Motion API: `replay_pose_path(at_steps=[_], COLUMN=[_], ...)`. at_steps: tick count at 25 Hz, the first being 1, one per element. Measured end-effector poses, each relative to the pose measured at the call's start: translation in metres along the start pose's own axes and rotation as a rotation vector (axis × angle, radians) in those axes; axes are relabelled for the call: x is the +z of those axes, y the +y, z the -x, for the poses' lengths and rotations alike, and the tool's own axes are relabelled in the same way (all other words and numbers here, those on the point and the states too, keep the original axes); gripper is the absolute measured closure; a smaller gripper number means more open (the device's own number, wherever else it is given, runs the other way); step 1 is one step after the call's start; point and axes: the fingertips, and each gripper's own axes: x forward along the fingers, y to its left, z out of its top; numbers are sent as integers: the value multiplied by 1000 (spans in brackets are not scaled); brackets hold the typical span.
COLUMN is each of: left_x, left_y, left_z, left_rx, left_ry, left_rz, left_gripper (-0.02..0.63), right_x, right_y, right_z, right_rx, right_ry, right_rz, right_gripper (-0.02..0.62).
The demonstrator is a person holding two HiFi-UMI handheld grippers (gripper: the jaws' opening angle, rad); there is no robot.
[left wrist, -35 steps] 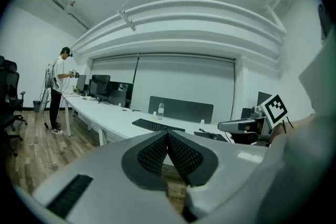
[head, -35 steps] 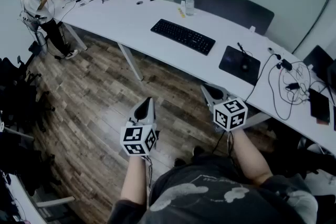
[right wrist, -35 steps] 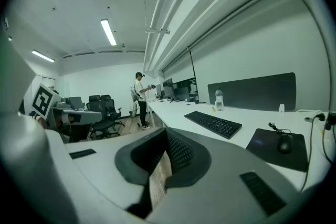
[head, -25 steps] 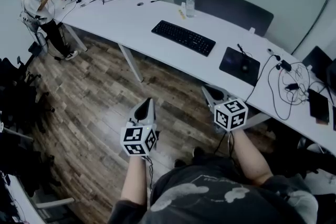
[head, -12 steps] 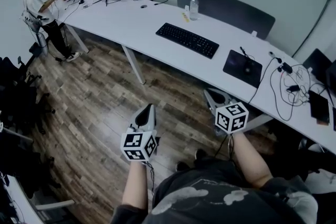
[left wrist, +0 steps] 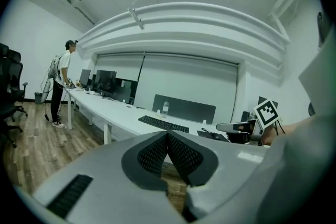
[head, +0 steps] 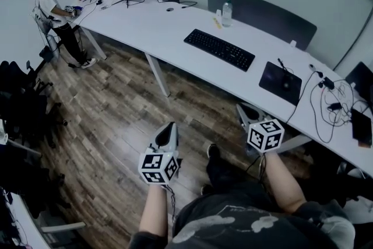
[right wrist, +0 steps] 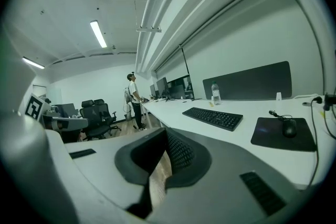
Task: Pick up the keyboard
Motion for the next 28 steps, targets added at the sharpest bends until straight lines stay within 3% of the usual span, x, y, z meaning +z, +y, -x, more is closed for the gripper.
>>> replay_pose_path(at_steps=[9,28], left_x=[6,58], left_y=[31,90], left_z=[-57,-274], left_rx=[-16,-72], left_ry=[30,84], left_rz=[-23,-54], left_gripper=[604,604], right_x=[6,53], right_y=[-31,-157], right_z=[-65,-238], right_rx=[-1,-38], right_ry=[21,70], right_rz=[-23,-100], right_gripper=[592,592])
